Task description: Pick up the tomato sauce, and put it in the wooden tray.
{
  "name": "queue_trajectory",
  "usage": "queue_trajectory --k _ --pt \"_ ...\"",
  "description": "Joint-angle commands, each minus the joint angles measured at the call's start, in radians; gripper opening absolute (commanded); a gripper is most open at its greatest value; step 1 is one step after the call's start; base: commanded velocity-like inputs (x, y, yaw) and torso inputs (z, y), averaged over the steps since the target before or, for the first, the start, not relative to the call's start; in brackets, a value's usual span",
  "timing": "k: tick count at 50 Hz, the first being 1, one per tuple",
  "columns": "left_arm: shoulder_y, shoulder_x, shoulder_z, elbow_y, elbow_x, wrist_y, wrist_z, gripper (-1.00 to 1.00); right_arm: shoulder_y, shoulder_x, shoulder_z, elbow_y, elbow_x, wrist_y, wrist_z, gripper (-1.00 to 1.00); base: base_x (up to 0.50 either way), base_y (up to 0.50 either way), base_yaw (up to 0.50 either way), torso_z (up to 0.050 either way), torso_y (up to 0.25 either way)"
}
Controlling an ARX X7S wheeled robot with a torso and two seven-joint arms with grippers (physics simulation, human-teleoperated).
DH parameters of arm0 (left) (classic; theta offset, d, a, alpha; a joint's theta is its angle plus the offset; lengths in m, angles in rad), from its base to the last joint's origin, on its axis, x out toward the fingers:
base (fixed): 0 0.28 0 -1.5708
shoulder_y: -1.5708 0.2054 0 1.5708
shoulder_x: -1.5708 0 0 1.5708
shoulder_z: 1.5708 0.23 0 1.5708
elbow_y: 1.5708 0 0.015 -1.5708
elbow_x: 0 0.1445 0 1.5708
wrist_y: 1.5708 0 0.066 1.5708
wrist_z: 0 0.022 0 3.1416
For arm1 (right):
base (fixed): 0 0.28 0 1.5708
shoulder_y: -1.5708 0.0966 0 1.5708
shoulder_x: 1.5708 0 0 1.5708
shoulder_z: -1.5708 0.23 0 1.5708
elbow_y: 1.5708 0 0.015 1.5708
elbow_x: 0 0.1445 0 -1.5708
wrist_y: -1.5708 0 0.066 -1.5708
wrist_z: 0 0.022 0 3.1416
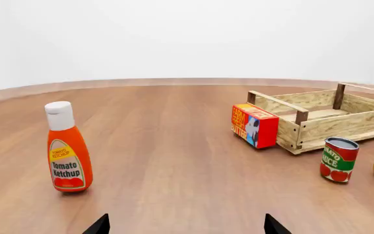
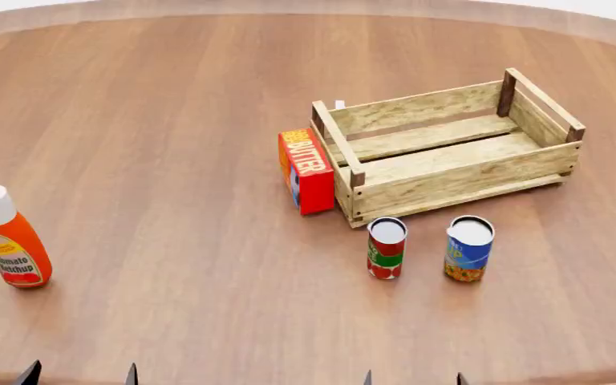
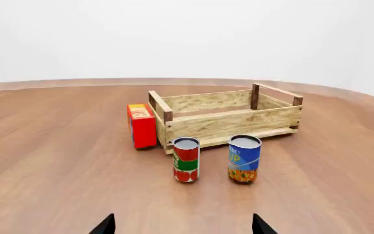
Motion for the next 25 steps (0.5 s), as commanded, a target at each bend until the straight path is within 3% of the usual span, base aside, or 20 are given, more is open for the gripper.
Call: queue_trajectory --k 1,25 --pt "0.000 -0.010 0.011 0.000 0.000 0.000 -0.011 1.00 0.013 0.147 -0.174 -0.008 0.148 0.000 0.173 1.00 0.00 0.00 0.00 0.000 0.000" --pt "0.004 -0.064 0.083 0.009 -0.057 0.001 -0.084 1.00 0.010 0.166 -0.192 -0.039 0.136 0.049 0.216 1.00 0.00 0.00 0.00 0.000 0.000"
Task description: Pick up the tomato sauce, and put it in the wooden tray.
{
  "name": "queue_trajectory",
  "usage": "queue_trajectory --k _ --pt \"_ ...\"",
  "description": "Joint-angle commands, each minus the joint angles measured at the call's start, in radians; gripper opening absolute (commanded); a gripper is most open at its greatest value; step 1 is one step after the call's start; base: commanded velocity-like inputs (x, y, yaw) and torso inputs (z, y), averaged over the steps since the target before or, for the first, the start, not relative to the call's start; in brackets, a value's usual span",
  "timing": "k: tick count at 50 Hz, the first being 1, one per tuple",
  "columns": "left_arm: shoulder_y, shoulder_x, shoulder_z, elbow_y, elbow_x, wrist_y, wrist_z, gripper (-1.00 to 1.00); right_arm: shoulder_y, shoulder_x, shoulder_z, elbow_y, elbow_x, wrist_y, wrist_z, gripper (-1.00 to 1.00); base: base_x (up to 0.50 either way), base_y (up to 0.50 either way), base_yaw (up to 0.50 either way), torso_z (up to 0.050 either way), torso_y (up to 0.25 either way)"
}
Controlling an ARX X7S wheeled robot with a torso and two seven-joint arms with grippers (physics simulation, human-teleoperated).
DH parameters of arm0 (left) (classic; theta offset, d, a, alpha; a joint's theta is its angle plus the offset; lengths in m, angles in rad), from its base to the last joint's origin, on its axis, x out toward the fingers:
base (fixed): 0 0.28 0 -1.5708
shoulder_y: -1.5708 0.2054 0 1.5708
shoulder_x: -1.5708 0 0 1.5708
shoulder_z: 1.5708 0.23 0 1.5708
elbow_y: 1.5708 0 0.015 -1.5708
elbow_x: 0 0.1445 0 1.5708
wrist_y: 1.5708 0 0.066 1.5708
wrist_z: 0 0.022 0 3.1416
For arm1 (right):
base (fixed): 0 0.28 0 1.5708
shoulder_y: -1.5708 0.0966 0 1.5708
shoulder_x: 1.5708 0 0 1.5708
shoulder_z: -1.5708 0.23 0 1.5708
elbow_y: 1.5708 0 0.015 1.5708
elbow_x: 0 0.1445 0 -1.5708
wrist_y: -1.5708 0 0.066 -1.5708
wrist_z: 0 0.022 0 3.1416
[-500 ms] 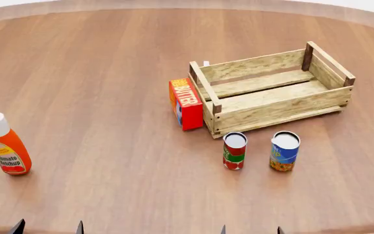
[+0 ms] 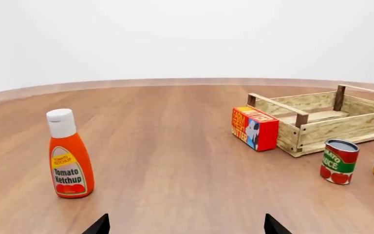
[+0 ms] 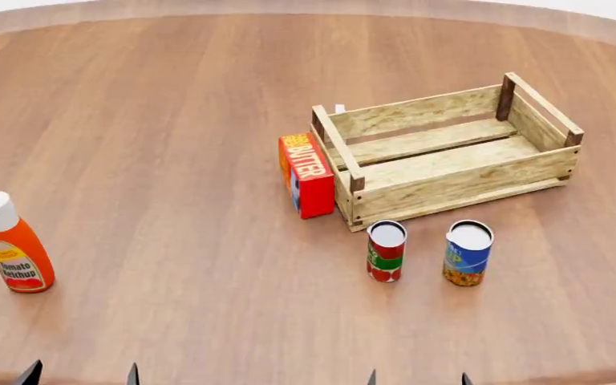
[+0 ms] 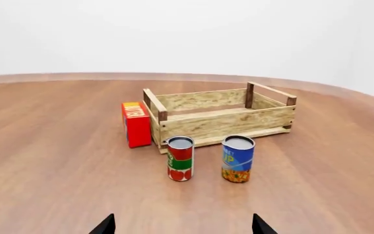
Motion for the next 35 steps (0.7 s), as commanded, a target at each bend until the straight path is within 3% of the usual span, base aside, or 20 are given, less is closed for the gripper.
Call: queue_trajectory --k 1,20,35 --pt "0.009 -0.020 0.025 0.017 -0.019 -0.004 -0.024 1.00 -0.004 0.020 -0.026 -0.011 0.002 0.008 0.032 1.00 0.00 0.00 0.00 0.000 0.000" --pt "0.016 -0.045 0.050 0.033 -0.046 0.001 -0.042 1.00 -0.003 0.033 -0.046 -0.008 0.007 -0.006 0.030 1.00 0.01 0.00 0.00 0.000 0.000" --pt "0.004 -0.061 0.073 0.017 -0.055 0.002 -0.061 1.00 -0.004 0.039 -0.062 -0.011 -0.001 -0.014 0.040 1.00 0.43 0.00 0.00 0.000 0.000"
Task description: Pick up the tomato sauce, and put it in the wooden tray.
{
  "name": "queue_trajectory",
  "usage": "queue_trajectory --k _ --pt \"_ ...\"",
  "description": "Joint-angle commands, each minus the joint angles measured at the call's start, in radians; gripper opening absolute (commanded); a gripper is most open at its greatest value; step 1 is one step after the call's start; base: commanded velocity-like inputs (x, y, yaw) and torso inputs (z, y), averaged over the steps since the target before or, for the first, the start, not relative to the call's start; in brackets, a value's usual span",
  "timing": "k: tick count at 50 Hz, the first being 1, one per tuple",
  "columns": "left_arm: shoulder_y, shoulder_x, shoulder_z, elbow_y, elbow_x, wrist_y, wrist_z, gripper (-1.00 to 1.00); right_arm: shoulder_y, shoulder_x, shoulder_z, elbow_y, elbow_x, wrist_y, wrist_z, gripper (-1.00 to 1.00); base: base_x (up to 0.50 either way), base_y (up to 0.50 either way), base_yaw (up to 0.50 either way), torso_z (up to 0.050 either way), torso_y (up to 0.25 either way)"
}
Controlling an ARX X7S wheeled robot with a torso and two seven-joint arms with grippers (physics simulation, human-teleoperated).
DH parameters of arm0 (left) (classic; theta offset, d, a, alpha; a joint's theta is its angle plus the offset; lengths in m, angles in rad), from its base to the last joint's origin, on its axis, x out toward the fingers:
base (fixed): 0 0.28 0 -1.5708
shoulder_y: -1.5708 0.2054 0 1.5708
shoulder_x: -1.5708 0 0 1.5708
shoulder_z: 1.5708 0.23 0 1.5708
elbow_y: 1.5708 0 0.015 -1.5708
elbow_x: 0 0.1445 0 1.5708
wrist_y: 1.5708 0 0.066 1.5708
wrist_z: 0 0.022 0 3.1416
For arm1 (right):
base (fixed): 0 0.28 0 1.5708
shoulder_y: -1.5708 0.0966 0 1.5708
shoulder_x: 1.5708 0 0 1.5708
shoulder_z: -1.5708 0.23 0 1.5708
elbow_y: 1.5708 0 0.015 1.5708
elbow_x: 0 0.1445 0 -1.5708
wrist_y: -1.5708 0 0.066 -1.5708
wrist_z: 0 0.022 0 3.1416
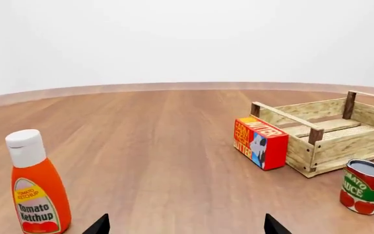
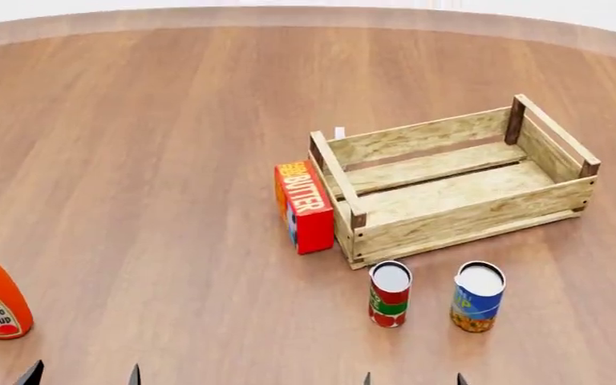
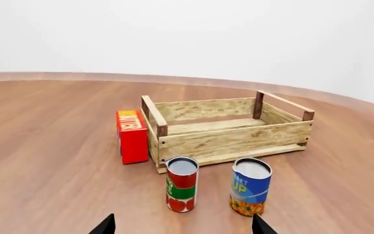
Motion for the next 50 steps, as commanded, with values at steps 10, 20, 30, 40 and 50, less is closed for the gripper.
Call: queue_trajectory --k 10,20,30,40,50 --pt "-0.008 -0.020 0.025 -0.011 -0.017 0.004 -0.025 1.00 -0.004 0.013 -0.019 -0.007 -0.001 -0.012 0.007 1.00 0.45 0.00 0.00 0.000 0.000" --pt "-0.011 -0.027 0.034 -0.016 -0.024 0.007 -0.035 1.00 -0.005 0.018 -0.027 -0.006 -0.004 -0.015 0.014 1.00 0.45 0.00 0.00 0.000 0.000" --pt "-0.011 -0.034 0.043 -0.011 -0.031 0.005 -0.045 1.00 -0.005 0.023 -0.034 -0.010 -0.003 -0.015 0.018 1.00 0.45 0.00 0.00 0.000 0.000" --pt "-0.012 -0.041 0.051 -0.009 -0.038 0.005 -0.054 1.00 -0.003 0.025 -0.042 -0.004 -0.004 -0.021 0.022 1.00 0.45 0.00 0.00 0.000 0.000" --pt "-0.015 -0.047 0.058 -0.016 -0.045 0.010 -0.060 1.00 0.001 0.030 -0.044 -0.003 0.001 -0.020 0.027 1.00 0.45 0.00 0.00 0.000 0.002"
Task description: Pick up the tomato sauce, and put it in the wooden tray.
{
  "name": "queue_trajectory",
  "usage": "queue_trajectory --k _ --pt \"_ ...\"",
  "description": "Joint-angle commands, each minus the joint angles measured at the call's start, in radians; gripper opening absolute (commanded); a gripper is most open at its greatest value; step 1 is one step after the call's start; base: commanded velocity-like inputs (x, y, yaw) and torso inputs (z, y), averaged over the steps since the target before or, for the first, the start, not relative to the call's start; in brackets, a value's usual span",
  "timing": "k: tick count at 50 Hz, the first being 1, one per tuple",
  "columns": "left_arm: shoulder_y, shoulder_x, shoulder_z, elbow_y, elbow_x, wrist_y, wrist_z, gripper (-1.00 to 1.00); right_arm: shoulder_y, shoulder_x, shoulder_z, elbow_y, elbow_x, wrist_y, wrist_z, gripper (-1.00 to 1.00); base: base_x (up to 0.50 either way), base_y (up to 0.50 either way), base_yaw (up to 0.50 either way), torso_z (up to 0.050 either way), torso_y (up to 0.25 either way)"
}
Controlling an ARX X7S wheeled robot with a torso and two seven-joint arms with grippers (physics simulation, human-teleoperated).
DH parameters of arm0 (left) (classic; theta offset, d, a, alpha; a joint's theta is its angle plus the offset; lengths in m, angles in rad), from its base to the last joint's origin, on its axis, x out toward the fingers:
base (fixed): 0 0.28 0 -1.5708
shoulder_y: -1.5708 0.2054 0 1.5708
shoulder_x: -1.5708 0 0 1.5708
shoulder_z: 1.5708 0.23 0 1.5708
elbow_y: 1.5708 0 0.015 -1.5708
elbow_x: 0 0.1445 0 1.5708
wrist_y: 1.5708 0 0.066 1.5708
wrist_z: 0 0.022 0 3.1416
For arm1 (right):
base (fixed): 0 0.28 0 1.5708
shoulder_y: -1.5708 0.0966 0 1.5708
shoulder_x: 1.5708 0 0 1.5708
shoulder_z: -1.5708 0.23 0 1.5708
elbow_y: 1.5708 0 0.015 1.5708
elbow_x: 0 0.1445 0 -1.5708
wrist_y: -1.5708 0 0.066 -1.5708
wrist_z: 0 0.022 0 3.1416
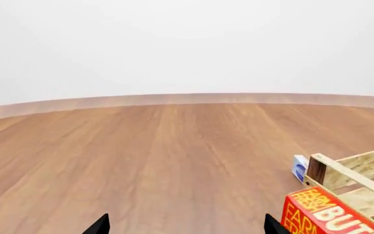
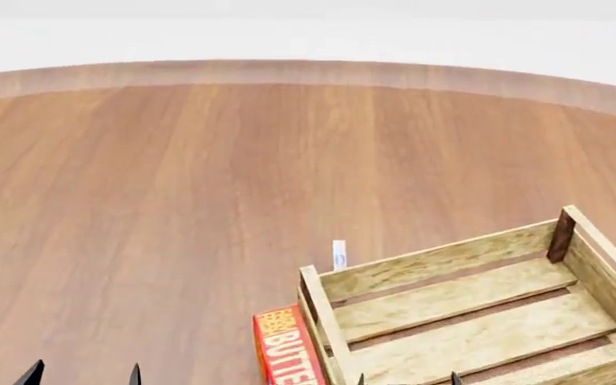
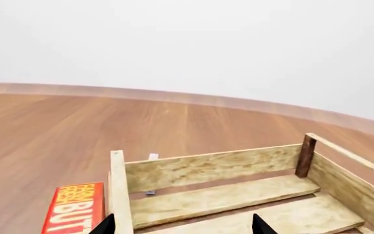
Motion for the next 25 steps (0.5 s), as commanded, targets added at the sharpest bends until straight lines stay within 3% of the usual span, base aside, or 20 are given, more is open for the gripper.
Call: queue_trajectory --k 1,9,25 --pt "-0.003 -0.007 0.009 -0.004 -0.008 0.004 -0.008 1.00 0.004 0.005 -0.004 0.002 0.004 -0.001 0.006 1.00 0.45 0.00 0.00 0.000 0.000" --pt "-0.005 -0.012 0.015 -0.007 -0.012 0.006 -0.014 1.00 0.002 0.004 -0.010 -0.003 -0.014 0.006 0.029 1.00 0.44 0.00 0.00 0.000 0.000" --pt "-0.005 -0.020 0.027 -0.003 -0.020 0.004 -0.026 1.00 0.008 0.006 -0.015 0.019 -0.017 -0.010 0.043 1.00 0.01 0.00 0.00 0.000 0.000"
